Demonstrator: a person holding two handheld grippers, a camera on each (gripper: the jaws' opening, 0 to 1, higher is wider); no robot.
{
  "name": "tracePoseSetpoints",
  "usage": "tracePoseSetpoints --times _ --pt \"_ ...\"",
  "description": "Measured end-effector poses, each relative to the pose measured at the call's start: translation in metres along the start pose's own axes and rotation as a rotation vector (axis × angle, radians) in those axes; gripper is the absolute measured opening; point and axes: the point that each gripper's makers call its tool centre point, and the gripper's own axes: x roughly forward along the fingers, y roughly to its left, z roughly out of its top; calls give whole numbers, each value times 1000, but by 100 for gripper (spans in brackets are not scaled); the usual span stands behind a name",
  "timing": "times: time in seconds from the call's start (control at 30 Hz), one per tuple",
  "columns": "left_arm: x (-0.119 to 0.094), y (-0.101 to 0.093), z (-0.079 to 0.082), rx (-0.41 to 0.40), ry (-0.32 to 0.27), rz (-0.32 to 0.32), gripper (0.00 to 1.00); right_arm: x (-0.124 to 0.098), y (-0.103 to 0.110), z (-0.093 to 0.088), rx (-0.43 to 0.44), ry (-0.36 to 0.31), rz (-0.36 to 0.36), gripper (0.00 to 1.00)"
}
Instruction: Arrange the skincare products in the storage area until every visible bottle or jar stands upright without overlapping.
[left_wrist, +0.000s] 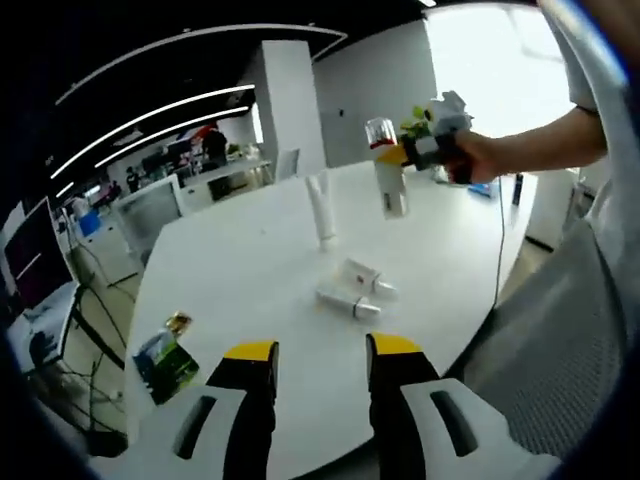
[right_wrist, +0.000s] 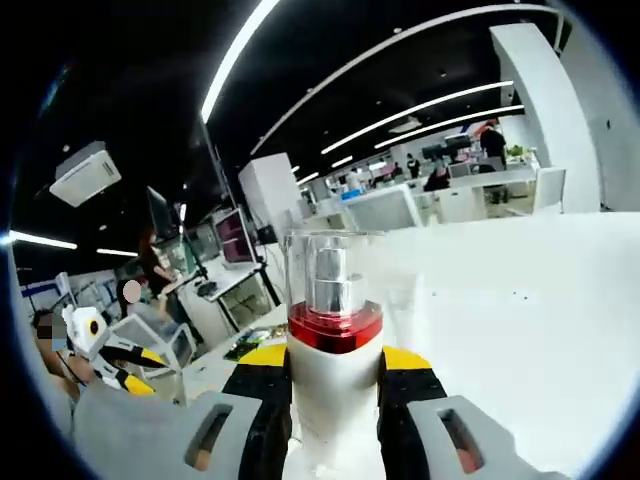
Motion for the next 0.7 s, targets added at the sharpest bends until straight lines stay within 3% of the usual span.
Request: tracePoseSetpoints --times 0.13,0.47,0.7 --pt "0 1 -3 0 16 6 30 7 -18 -4 46 -4 -10 26" --pt "1 6 -8 24 42 32 33 17 -53 -16 23 25 -76 26" --pt "3 7 -11 11 56 34 32 31 -75 -31 -89 87 -107 26"
